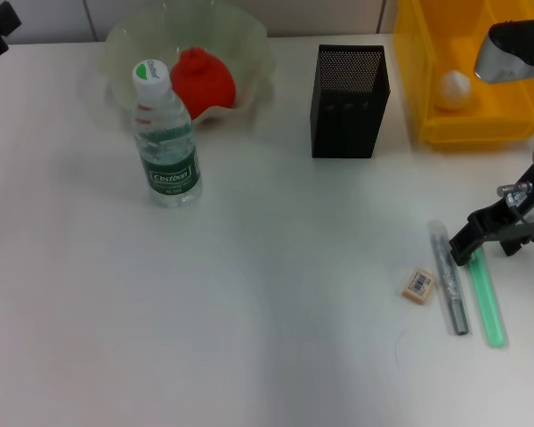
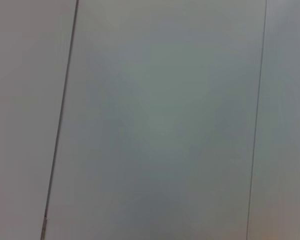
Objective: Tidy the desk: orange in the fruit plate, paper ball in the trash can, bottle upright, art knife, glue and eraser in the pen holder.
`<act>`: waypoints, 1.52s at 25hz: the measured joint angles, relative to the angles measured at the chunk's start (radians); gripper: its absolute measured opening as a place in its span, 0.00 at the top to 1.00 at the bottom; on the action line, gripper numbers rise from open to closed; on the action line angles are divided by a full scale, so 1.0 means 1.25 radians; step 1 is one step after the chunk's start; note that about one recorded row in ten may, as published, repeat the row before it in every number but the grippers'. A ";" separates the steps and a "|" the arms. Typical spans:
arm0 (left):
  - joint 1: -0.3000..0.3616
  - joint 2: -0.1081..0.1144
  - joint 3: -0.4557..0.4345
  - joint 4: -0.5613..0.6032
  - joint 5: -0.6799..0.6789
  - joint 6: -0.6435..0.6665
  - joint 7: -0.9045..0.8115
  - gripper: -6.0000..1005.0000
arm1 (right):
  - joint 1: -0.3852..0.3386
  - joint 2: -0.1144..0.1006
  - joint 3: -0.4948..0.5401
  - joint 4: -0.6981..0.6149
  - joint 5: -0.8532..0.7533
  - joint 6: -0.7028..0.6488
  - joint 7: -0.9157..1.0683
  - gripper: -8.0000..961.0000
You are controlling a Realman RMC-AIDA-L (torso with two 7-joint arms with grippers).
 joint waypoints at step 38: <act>0.005 -0.009 -0.019 -0.007 0.002 0.006 0.011 0.29 | 0.047 -0.001 0.000 0.083 -0.001 0.033 0.000 0.61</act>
